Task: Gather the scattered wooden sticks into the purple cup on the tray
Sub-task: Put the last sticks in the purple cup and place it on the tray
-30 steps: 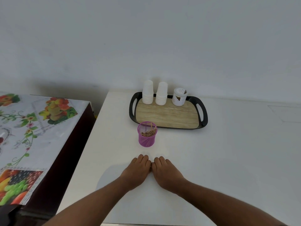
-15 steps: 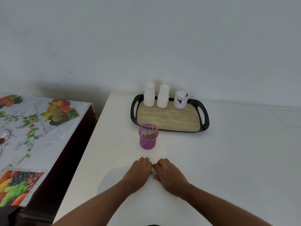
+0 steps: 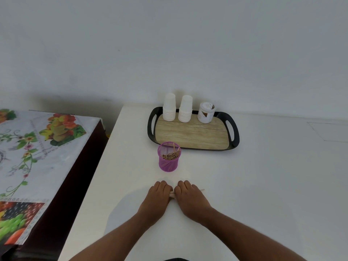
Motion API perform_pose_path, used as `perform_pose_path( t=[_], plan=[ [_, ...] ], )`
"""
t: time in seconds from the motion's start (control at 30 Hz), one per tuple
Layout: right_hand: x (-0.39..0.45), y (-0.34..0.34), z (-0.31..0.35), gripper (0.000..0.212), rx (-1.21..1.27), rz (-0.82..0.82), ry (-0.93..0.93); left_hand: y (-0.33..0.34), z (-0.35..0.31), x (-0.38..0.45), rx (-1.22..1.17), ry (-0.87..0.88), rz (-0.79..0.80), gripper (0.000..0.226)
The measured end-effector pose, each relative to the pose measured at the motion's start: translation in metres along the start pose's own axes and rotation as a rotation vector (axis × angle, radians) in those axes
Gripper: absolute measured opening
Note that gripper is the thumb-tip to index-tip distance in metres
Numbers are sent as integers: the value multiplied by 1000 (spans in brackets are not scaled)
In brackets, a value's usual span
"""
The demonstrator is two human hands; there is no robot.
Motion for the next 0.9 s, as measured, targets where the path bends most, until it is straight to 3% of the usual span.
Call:
perform_pose_path(
  t=[0.17, 0.27, 0.37, 0.53, 0.77, 0.9],
  plan=[
    [-4, -4, -4, 13, 104, -30, 9, -4, 4, -9, -212, -159, -87, 34],
    [-12, -6, -14, 7, 388, -98, 261, -8, 5, -9, -268, -208, -111, 46],
    [-18, -6, -31, 2, 613, -56, 565, -9, 5, -9, -289, -227, -112, 54],
    [-19, -4, -47, 7, 650, 40, 664, -10, 6, -9, -286, -212, -119, 39],
    [-2, -14, -63, 48, 966, 64, 825, -9, 7, -8, -245, -194, -103, 30],
    [0, -20, -61, 54, 1167, 92, 846, -8, 7, -7, -226, -197, -79, 25]
  ],
)
Point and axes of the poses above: each hand's wrist, its own x-axis towards the middle knuckle, its own y-axis out of the palm, z = x × y, the point moved 2 cm from there along x, towards the middle knuckle, and after that the axes turned 11 degrees about y, right-handed, at the moved point
